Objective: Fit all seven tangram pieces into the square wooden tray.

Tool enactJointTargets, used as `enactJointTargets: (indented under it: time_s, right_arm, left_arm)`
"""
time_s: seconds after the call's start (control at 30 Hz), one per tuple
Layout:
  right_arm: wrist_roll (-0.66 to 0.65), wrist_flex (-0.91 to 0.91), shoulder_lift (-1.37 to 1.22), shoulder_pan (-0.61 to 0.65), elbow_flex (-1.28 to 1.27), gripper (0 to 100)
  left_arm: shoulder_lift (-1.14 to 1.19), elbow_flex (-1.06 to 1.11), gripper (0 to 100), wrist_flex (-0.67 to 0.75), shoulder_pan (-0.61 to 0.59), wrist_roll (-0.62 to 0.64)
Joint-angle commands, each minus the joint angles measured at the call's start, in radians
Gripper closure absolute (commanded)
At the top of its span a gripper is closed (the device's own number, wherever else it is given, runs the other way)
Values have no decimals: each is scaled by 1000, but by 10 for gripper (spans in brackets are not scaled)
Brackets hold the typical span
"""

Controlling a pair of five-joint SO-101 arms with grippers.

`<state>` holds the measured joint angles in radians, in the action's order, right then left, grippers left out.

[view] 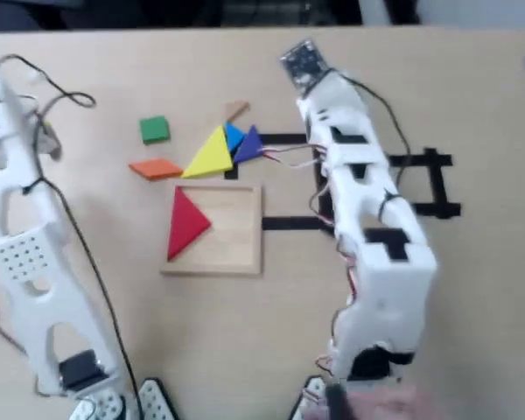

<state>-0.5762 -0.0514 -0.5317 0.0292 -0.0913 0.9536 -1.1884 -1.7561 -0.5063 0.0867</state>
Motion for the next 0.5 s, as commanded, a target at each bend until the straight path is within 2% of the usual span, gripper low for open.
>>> enactJointTargets:
  time_s: [0.0,0.07,0.13,0.3,0.47]
  right_arm:
    - [269,221,-102,-48,338,987]
    - [408,353,-197,-54,538,987]
    - [480,485,-315,-46,739,987]
    - [485,720,-633,17,1251,987]
    - [485,769,-898,20,1690,987]
  left_arm:
    - [-63,45,841,-8,41,28]
    - [-64,79,841,-8,59,28]
    - [-64,94,841,-8,74,28]
    - [-64,101,842,-8,107,52]
    - [-52,102,842,-6,137,75]
